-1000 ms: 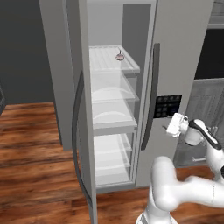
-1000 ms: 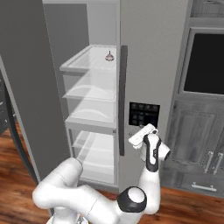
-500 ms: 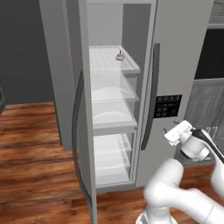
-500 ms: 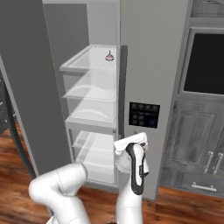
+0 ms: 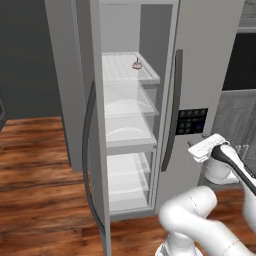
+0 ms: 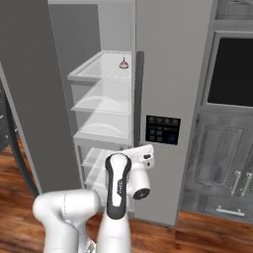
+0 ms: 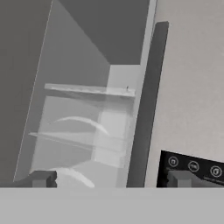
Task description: There's a chicken drumstick in the fridge that needs to be moved to the freezer for freezing. Pick up the chicken drumstick from the fridge, place it on any shelf in the freezer, and close the fridge and freezer doors when done.
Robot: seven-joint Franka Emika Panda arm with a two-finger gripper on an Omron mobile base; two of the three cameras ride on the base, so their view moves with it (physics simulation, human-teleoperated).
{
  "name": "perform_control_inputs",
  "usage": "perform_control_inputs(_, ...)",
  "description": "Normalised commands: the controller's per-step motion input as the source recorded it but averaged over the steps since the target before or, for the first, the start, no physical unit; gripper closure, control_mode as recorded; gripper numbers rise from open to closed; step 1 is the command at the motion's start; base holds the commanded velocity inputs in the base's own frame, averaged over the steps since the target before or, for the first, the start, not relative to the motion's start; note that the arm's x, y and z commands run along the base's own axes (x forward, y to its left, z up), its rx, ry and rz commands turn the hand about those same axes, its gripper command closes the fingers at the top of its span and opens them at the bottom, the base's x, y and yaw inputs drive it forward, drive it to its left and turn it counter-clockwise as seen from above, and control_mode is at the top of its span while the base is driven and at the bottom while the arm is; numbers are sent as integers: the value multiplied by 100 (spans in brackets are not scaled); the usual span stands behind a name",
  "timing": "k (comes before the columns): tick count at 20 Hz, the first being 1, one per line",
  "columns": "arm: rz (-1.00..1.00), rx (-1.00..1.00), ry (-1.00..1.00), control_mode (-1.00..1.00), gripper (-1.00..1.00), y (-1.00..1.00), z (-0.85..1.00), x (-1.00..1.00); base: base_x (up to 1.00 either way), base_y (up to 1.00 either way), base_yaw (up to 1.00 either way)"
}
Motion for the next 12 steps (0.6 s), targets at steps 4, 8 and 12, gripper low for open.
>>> perform_control_inputs(4, 0, 0, 52, -100, -100, 19, 99, -42, 0, 0, 0)
perform_control_inputs(8, -11, 0, 40, -100, -100, 36, 74, -43, 0, 0, 0)
perform_control_inputs(12, -24, 7, -5, -100, -100, 57, -24, -97, 0, 0, 0)
